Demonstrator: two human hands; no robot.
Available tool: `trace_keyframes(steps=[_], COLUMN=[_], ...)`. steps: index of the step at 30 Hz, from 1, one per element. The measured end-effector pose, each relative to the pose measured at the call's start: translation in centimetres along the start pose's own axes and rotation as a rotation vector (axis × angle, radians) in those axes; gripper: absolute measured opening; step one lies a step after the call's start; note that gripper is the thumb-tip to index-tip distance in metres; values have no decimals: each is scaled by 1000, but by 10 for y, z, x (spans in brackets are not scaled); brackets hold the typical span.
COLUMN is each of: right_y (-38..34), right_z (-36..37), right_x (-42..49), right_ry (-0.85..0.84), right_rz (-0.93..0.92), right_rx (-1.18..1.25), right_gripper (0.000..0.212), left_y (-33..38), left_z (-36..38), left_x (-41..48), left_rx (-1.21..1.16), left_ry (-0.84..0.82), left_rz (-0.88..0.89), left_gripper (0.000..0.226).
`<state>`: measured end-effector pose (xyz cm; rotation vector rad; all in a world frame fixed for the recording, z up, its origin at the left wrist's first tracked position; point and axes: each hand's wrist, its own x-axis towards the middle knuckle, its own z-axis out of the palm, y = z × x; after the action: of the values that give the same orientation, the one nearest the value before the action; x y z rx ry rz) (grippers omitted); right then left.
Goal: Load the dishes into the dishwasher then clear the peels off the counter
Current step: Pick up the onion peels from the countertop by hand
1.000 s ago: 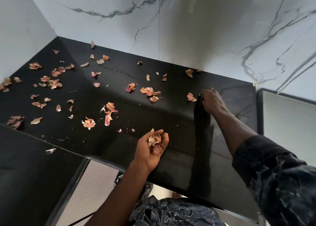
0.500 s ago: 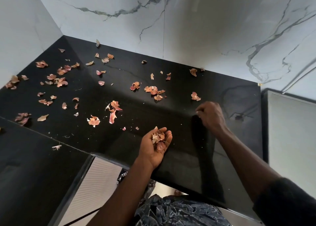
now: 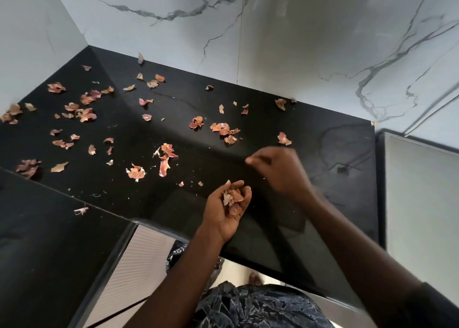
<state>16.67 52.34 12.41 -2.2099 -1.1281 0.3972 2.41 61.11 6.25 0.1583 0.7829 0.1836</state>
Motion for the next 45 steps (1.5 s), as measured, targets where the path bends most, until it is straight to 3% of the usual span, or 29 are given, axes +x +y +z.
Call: trace_keyframes(steps=[2,5,7,10,14,23,27,31,34,37,41,45], right_y=[43,96,111,115,102,5,-48,-67,-76,-79,-56,-55], right_z=[-6,-7,0,11,24,34,39,60,62,58,73,116], right_x=[37,73,76,61,47,2,-27,-45,-44,-30,8,31], right_ry=[128,64,-13,17,60,122,-4,-180,-160,-80,-51,-291], right_rz=[119,304,285,216,182,101,-23,-111,-104,-44,84,97], right_rx=[-119,-333,-398,-412,-379,-22,47,-37,4,120,18,-186], right_gripper=[20,42,37,20,21,19,13,11,12,12,17,30], left_y=[3,6,10,16,21,17,13,12,16,27,45,60], left_z=[-5,-8,-11,-14,-20,-23,-30,-35,-44,-53,-67,-79], left_x=[-3,-9,-13,-15,-15,-13,-14,-23,-29,-34,-40,-45], left_rx=[-9,-11,-12,-18,-31,-16,1,111,113,-29,-91,-141], left_ry=[7,11,15,9,14,38,16,10,11,-1,14,51], left_rz=[14,30,42,59,65,61,70,116,138,125,186,270], left_gripper=[32,32,31,31,31,33,31,33,34,37,34,35])
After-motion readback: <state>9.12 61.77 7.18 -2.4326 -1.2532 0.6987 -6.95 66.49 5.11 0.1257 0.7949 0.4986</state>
